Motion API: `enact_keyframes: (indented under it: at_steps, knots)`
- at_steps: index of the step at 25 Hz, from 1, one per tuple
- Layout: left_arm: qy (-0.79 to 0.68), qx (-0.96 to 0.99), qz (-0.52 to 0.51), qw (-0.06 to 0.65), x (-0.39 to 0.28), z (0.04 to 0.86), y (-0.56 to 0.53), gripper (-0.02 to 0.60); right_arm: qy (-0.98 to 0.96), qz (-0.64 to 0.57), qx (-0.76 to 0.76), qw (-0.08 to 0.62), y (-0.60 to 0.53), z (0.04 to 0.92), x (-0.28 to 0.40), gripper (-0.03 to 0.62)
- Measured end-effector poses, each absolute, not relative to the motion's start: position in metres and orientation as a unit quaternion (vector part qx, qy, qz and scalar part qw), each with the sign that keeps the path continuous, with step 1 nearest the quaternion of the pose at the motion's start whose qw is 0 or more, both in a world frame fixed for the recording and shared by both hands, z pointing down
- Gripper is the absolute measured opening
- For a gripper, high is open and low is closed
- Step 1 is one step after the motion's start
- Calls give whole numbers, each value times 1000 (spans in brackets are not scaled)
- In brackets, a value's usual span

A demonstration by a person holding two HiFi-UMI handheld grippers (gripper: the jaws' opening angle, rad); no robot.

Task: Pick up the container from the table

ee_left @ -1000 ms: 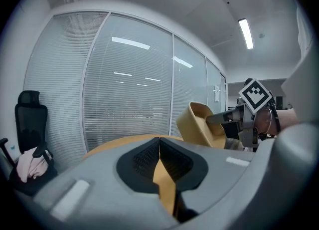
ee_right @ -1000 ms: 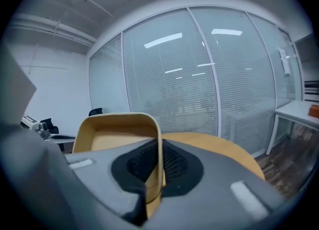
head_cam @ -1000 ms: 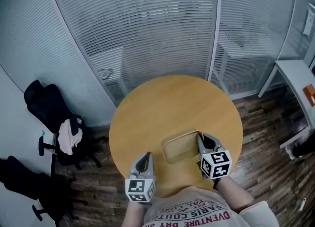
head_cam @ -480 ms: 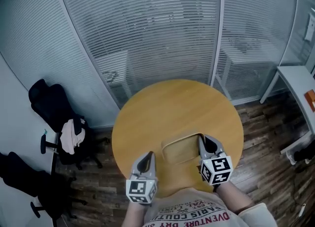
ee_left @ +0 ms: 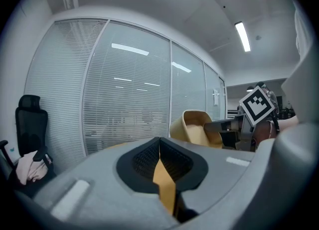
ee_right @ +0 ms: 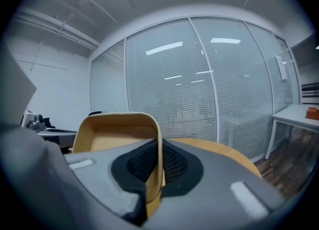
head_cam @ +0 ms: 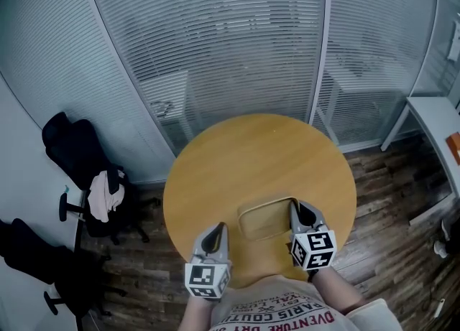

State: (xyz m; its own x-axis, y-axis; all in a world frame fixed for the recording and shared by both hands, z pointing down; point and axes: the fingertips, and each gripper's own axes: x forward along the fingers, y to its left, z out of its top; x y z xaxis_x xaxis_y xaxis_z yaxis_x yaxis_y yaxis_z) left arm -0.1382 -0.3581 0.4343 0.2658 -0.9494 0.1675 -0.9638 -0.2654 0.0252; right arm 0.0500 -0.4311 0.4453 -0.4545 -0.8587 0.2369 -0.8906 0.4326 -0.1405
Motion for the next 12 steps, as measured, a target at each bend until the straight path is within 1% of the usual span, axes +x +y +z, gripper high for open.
enact_keyframes:
  at_steps: [12]
  knots:
    - [-603, 793, 61, 68, -134, 444, -359, 8, -840, 132, 521, 77, -431, 459, 52, 6]
